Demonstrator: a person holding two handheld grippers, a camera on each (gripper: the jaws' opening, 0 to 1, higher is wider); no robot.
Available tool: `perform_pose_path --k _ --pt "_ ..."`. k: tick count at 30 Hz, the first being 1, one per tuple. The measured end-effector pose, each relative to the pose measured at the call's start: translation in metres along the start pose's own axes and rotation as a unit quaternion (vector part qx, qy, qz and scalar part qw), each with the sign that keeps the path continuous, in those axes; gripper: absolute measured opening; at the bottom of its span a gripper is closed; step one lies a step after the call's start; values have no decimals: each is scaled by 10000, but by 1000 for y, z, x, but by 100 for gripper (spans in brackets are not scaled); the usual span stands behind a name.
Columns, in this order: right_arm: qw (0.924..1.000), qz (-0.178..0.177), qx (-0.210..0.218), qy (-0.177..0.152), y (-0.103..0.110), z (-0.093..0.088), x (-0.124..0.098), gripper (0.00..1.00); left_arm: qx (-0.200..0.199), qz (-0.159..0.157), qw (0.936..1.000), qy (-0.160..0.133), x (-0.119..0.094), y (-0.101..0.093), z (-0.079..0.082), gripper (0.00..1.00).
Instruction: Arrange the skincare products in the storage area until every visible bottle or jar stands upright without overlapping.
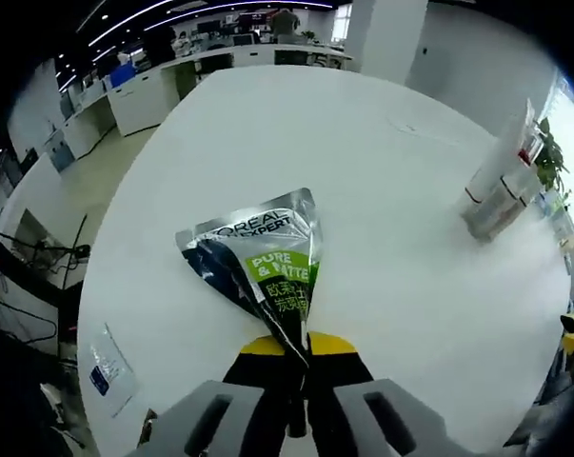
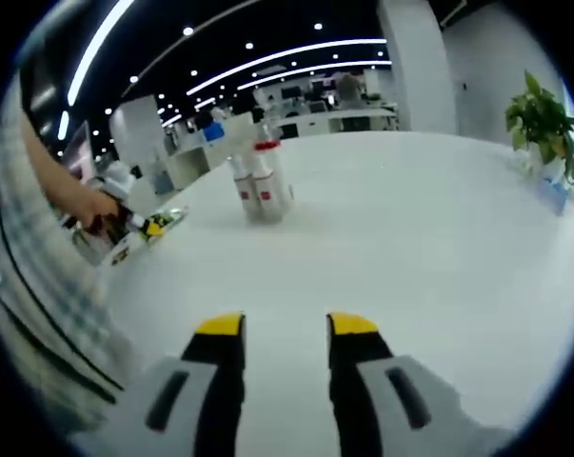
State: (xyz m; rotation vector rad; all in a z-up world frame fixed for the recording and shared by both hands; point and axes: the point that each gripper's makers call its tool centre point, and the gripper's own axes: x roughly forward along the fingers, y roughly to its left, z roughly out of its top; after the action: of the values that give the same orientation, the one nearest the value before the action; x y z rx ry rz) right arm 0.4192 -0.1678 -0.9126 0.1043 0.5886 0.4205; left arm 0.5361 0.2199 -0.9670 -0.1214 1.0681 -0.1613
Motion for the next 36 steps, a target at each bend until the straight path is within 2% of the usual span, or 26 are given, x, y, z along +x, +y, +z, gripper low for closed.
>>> perform_pose_path --k 2,4,5,8,9,14,16,19,21,23,26,28,31,32,33,35,36 --pt "10000 52 19 -15 2 3 4 32 124 -62 9999 3 -2 -5 -2 3" --pt "9999 108 18 -6 4 5 8 32 40 -326 9993 -204 -5 -20 0 3" --pt "9999 148 27 -9 6 7 10 32 -51 -401 9990 -211 -6 -24 -2 3" --pt "9995 308 24 -98 14 20 15 33 -124 -580 9974 -410 -15 -38 -2 3" --pt "9991 403 13 -116 18 25 18 33 -124 -728 9959 -524 -19 -46 -2 3" --pt "9968 785 -44 -177 38 44 29 34 117 -990 9918 -798 -39 -67 -5 3" --pt "9946 1024 0 -193 52 54 35 37 295 -1179 9876 -997 -52 -81 -6 3" --pt "9905 1351 85 -251 69 67 41 38 405 -1277 9840 -1172 -69 -95 -11 3" --pt "9864 1603 275 -231 83 73 44 39 340 -1391 9811 -1300 -80 -106 -13 3" --pt "9812 1846 509 -235 96 79 45 42 554 -1418 9782 -1411 -89 -115 -18 3" --pt "9718 2235 737 -150 116 83 46 43 611 -1527 9754 -1469 -98 -129 -23 3" --pt "9690 2344 771 -144 121 85 46 43 707 -1698 9714 -1504 -104 -142 -26 3" --pt "9586 2646 1040 -120 134 90 45 44 725 -1999 9643 -1581 -116 -163 -28 3" --pt "9543 2747 1177 -101 138 92 44 45 762 -2198 9592 -1608 -121 -177 -30 3" --pt "9519 2756 1336 -42 139 94 45 47 777 -2285 9569 -1614 -124 -183 -32 3" --pt "9515 2734 1405 -140 139 100 46 52 952 -2351 9541 -1593 -125 -194 -37 3" --pt "9468 2792 1589 -165 142 104 45 52 1149 -2369 9522 -1549 -125 -199 -40 3"
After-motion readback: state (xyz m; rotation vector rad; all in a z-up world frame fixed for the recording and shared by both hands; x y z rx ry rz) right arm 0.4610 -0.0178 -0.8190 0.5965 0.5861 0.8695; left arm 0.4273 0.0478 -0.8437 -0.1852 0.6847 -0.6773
